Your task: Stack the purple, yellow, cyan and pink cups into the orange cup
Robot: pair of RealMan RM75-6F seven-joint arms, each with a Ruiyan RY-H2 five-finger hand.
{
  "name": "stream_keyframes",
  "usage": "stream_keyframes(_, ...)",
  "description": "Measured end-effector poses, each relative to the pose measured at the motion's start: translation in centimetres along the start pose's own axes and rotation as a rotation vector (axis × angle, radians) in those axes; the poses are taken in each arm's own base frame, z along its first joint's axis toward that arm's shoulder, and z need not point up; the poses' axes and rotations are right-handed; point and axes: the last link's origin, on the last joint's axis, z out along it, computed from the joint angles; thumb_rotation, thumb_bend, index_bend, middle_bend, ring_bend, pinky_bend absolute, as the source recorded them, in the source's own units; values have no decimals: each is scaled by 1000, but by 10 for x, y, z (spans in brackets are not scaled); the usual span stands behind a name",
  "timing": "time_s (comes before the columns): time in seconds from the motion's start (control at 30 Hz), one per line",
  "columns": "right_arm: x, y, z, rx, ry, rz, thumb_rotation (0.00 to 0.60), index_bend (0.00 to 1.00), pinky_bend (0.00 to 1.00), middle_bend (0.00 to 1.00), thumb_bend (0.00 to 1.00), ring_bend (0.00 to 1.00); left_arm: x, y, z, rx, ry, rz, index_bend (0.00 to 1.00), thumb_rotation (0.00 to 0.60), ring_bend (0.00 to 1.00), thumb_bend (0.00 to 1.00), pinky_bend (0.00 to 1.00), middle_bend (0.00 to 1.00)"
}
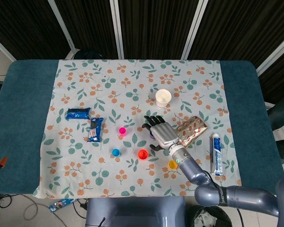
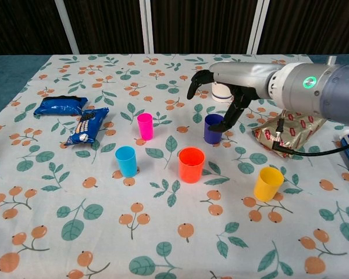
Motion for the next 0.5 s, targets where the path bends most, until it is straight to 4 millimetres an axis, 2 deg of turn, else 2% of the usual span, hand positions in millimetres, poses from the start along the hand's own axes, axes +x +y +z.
stream_keyframes(0.33, -7, -2, 22, -47, -2, -19, 600, 259, 73, 0, 357, 37, -1, 0, 1, 6, -4, 2, 0, 600, 0, 179, 0, 0)
stream_keyframes(0.5, -8, 2, 26, -64, -15, -25, 600, 272, 74, 0, 357, 37, 0, -1, 1, 13, 0, 1, 0, 600, 0, 179, 0, 0)
